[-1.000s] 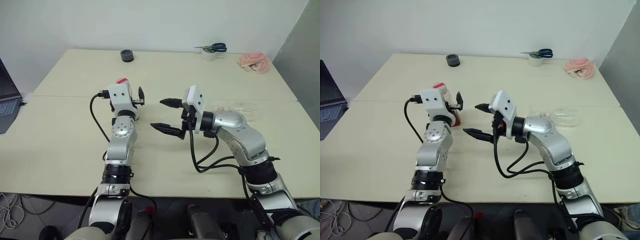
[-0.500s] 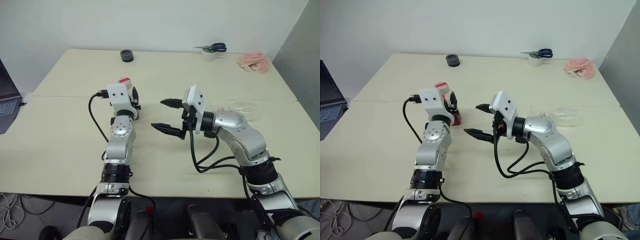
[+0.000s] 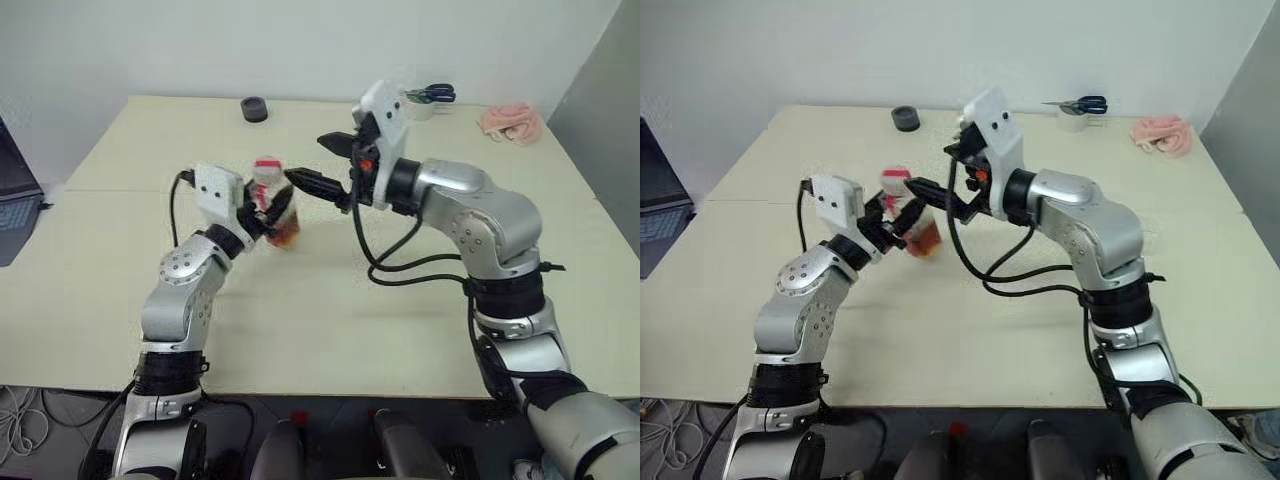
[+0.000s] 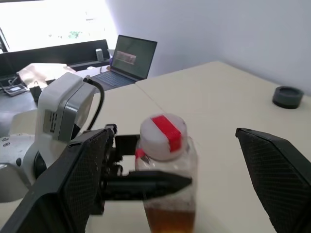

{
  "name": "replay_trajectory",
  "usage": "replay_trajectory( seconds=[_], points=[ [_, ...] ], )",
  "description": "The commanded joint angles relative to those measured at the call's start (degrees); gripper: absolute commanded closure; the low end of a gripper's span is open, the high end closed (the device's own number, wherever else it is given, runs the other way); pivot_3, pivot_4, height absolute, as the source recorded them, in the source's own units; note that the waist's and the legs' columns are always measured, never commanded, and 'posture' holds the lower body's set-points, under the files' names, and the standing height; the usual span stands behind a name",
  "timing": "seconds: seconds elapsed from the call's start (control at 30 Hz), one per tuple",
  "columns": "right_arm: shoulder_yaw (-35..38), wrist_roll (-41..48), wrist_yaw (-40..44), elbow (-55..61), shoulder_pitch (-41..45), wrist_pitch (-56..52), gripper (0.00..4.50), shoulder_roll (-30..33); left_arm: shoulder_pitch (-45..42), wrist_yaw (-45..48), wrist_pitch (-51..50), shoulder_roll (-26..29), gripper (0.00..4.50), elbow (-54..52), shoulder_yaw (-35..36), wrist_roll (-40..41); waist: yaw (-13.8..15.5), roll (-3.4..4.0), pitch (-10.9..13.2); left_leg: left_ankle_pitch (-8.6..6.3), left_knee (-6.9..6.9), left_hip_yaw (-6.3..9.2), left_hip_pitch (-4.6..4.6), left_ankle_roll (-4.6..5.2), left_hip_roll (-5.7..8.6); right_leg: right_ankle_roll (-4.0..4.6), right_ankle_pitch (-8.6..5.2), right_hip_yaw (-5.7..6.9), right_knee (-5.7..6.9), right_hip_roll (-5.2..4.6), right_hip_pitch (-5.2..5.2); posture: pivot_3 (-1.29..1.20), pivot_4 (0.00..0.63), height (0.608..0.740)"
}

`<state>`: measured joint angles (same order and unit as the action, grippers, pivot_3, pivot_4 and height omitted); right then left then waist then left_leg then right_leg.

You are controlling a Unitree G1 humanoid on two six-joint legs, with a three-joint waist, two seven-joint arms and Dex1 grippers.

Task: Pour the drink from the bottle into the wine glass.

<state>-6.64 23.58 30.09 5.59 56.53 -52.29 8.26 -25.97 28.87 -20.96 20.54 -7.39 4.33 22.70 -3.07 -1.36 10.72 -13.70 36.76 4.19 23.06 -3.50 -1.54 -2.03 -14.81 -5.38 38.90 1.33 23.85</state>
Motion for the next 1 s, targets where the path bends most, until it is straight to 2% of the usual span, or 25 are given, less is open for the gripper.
replay_trajectory(
  seconds=[0.03,0.2,0.5,0.6,0.8,1.0],
  points=[
    [-0.41,-0.68,-3.21,1.53,0.19,-1.12,0.00,-1.54,-0.35,0.63,-0.22,-0.52,2.37,-4.61,-1.29,0.66,-0.05,0.00,0.00,0.00,0.01,-0.03,0.00,0.00,0.01,-0.04,-0.02,-0.03,0.00,-0.01,0.00,0.00,0.150,0.740],
    [-0.66,0.25,-5.62,3.55,-0.53,-3.25,0.00,-3.82,-0.61,-0.14,-0.63,-1.08,2.37,-4.63,-1.96,-0.30,-0.23,0.00,0.00,0.00,0.02,-0.04,0.00,0.01,-0.05,-0.10,-0.06,-0.06,0.04,0.06,0.08,0.00,0.150,0.740],
    [-0.59,-0.39,-8.21,2.37,-1.24,-4.10,0.00,-4.29,-1.00,-0.30,-0.86,-1.63,2.37,-4.35,-2.70,-0.57,-0.23,0.00,0.00,0.00,0.02,-0.06,0.15,0.01,-0.07,-0.06,-0.04,-0.08,0.06,0.08,0.23,0.00,0.150,0.740],
    [-0.40,-0.29,-8.32,2.50,-1.52,-4.11,0.60,-4.19,-0.73,-0.37,-0.89,-1.83,2.37,-4.59,-2.73,-0.60,-0.23,0.00,0.00,0.00,0.02,-0.06,0.18,0.01,-0.06,-0.06,-0.03,-0.08,0.04,0.08,0.25,0.00,0.150,0.740],
    [-1.35,-0.84,-8.48,2.35,-2.58,-4.22,2.67,-3.59,-0.51,-0.30,-0.86,-1.96,2.37,-4.88,-3.10,-0.59,-0.24,0.00,0.00,0.00,0.02,-0.06,0.18,0.01,-0.06,-0.09,-0.05,-0.09,0.04,0.08,0.25,0.00,0.150,0.740],
    [-2.26,-0.87,-7.78,1.85,-3.17,-4.53,2.70,-2.88,-0.32,0.55,-1.66,-1.28,2.37,-6.09,-2.85,-0.02,-0.25,0.00,0.00,0.00,0.02,-0.07,0.19,0.01,-0.06,-0.10,-0.06,-0.09,0.04,0.08,0.26,0.00,0.150,0.740]
  ],
)
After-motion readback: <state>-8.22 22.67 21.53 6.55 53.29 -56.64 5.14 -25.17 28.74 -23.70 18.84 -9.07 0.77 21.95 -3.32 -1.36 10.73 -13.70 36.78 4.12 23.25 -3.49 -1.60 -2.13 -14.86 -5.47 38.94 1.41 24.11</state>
